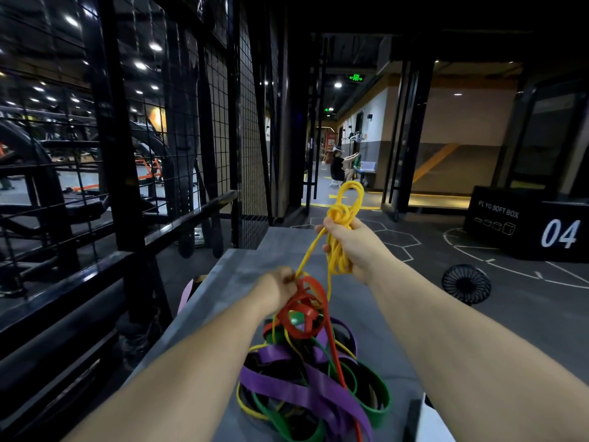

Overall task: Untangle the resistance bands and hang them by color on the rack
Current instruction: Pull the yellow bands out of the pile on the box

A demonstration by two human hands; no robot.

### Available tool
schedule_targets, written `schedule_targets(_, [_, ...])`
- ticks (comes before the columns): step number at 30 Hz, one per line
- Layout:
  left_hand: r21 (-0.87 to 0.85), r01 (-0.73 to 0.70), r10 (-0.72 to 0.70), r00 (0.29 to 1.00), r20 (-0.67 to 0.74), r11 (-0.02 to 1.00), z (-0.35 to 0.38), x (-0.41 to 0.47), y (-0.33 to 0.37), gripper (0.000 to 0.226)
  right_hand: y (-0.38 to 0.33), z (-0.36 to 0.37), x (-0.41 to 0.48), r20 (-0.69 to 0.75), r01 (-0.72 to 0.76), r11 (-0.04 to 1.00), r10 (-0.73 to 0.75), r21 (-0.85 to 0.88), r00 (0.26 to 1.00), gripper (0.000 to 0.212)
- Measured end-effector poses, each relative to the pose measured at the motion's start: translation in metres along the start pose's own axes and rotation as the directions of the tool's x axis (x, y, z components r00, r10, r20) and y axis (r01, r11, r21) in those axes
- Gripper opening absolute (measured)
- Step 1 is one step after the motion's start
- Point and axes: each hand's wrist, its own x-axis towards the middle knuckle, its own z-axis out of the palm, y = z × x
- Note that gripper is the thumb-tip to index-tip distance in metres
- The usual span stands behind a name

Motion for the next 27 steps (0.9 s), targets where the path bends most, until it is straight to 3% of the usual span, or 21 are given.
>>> schedule_targets(3, [-0.048, -0.023, 0.021, 0.999, -0.033, 0.999, -0.006, 0.0, -0.005, 0.035, 0.001, -0.005, -0.001, -0.032, -0.016, 0.997, 0.018, 0.07, 0.999, 0.008])
schedule_targets(7, [-0.135, -0.034, 0.033, 0.999, -0.009, 0.99, -0.015, -0.001, -0.004, 0.037, 0.004, -0.007, 0.001, -0.093, -0.013, 1.0, 0.015, 0.025, 0.996, 0.014])
schedule_targets(12, [-0.094, -0.031, 0.033, 0.999, 0.017, 0.995, -0.022, -0.004, 0.005, 0.044, 0.002, -0.007, 0.002, -0.201, 0.012, 0.998, -0.024, -0.059, 0.979, 0.022])
schedule_targets(18, [-0.074, -0.02, 0.028, 0.995, 0.099, 0.997, -0.025, -0.006, -0.002, 0.038, -0.013, -0.017, 0.006, -0.372, 0.082, 0.997, -0.071, 0.012, 0.925, 0.024])
schedule_targets(20, [-0.101, -0.007, 0.018, 0.994, 0.106, 0.995, -0.025, -0.007, -0.004, 0.033, -0.019, -0.023, 0.006, -0.362, 0.09, 0.995, -0.07, 0.038, 0.929, 0.026])
schedule_targets(22, [-0.191, 0.034, -0.007, 0.99, 0.14, 0.981, -0.025, -0.009, -0.001, 0.048, -0.022, -0.024, 0.006, -0.321, 0.093, 0.995, -0.077, 0.034, 0.944, 0.026])
schedule_targets(24, [-0.268, 0.045, 0.01, 0.98, 0.199, 0.962, -0.023, -0.011, 0.007, 0.048, -0.023, -0.019, 0.005, -0.278, 0.109, 0.994, -0.096, 0.029, 0.956, 0.024])
schedule_targets(27, [-0.184, 0.016, 0.024, 0.976, 0.215, 0.983, -0.015, -0.007, 0.017, 0.046, -0.025, -0.008, 0.003, -0.214, 0.133, 0.99, -0.118, 0.057, 0.97, 0.021])
